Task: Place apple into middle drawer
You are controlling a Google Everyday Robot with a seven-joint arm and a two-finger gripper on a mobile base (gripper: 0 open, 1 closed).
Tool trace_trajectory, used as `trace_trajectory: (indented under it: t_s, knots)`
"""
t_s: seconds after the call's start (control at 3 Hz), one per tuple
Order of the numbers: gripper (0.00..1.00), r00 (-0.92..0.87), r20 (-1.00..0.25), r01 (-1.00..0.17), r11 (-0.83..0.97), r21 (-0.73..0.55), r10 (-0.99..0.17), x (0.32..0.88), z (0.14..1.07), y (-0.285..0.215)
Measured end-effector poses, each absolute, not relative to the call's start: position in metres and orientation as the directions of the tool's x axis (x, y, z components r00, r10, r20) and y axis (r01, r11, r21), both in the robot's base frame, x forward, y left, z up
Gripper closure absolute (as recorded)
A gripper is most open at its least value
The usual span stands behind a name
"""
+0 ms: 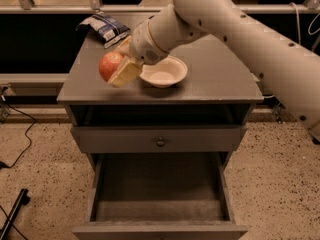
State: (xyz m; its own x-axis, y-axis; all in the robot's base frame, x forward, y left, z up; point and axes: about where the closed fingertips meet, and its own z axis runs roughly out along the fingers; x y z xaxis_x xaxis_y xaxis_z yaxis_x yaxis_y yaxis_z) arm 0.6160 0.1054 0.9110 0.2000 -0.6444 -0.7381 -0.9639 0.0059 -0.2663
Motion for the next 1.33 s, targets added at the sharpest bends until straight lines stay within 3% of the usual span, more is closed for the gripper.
trace_trajectory:
  t_s: [0.33, 1.0, 1.33]
  knots:
    - [1.00, 0.288, -0.661, -0.945, -0.094, -0.314, -0.693, 0.574, 0.881, 0.105]
    - [1.00, 0.307, -0.683, -0.940, -0.098, -0.327, -0.663, 0.563, 0.851, 0.099]
    - [1.00, 0.332, -0.692, -0.929, -0.095, -0.358, -0.641, 0.539, 0.802, 0.055]
